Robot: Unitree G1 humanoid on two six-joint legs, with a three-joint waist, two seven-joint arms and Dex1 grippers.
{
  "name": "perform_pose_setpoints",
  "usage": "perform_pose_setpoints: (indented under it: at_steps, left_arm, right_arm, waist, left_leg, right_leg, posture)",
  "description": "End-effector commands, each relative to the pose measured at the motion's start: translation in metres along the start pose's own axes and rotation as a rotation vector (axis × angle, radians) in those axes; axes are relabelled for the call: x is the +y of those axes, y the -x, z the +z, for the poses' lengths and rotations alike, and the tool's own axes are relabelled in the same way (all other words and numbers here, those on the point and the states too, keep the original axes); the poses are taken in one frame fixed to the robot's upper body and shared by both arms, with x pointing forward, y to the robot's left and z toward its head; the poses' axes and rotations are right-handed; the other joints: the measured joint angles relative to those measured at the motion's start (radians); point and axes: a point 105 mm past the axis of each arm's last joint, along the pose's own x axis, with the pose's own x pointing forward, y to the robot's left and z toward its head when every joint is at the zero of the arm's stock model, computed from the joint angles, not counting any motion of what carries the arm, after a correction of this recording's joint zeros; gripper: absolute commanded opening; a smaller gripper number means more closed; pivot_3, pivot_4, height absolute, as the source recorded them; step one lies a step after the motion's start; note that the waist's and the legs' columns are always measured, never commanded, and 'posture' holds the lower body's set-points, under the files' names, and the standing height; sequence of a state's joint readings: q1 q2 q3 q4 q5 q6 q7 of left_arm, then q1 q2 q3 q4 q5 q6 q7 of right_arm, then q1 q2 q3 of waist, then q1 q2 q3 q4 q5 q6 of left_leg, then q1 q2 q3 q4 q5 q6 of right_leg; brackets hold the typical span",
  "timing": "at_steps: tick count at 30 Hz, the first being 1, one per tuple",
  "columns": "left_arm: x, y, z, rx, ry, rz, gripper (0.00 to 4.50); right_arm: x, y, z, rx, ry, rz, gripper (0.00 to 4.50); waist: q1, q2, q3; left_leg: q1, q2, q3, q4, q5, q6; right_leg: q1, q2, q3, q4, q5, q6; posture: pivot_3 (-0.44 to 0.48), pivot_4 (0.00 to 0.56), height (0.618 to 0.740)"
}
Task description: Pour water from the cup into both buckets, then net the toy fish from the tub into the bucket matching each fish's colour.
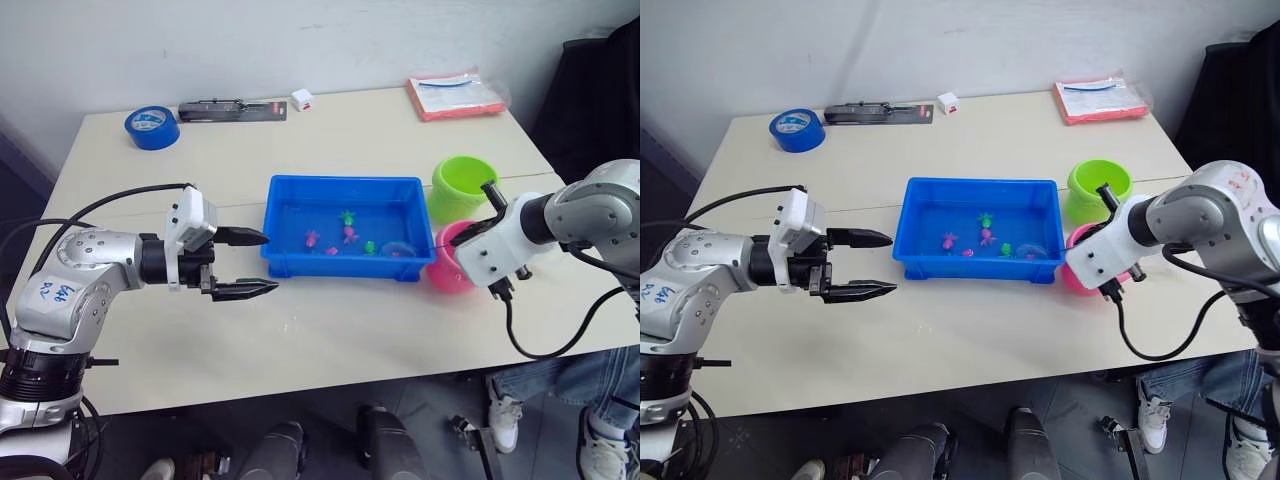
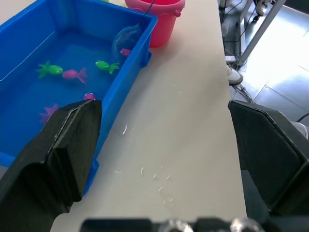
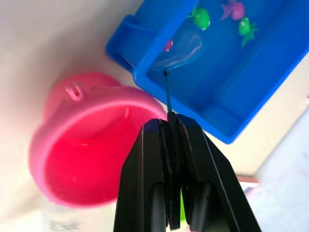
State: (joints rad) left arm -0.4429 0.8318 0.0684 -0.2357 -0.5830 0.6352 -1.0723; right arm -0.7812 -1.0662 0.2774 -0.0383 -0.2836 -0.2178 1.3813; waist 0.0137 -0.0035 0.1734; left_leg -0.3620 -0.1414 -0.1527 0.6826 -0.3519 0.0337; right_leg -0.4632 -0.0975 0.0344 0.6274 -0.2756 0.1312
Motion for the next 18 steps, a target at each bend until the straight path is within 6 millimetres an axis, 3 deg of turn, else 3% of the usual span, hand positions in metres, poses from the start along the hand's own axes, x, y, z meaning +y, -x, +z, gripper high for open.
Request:
perform_pose_setpoints:
  at_steps: [1, 18]
  left_arm:
    - [-0.005, 0.005, 0.011, -0.025, -0.044, 0.018, 4.5]
    - [-0.002, 0.01, 0.012, -0.009, -0.05, 0.034, 4.5]
  right_arm:
    - [-0.008, -0.002, 0.006, -0.105, -0.229, 0.0, 0.78]
    - [-0.025, -0.01, 0.007, -0.42, -1.002, -0.043, 0.78]
  waist:
    - [-0.006, 0.0, 0.0]
    - [-0.003, 0.0, 0.0]
  left_leg:
    - [0.0, 0.001, 0.0, 0.0, 0.0, 0.0]
    - [-0.002, 0.002, -0.001, 0.0, -0.001, -0.001]
  right_leg:
    - [0.0, 0.0, 0.0, 0.0, 0.0, 0.0]
    - [-0.001, 0.001, -0.001, 0.0, 0.0, -0.002]
  posture:
    - [0.0, 0.15, 0.74]
    - [0.0, 0.15, 0.74]
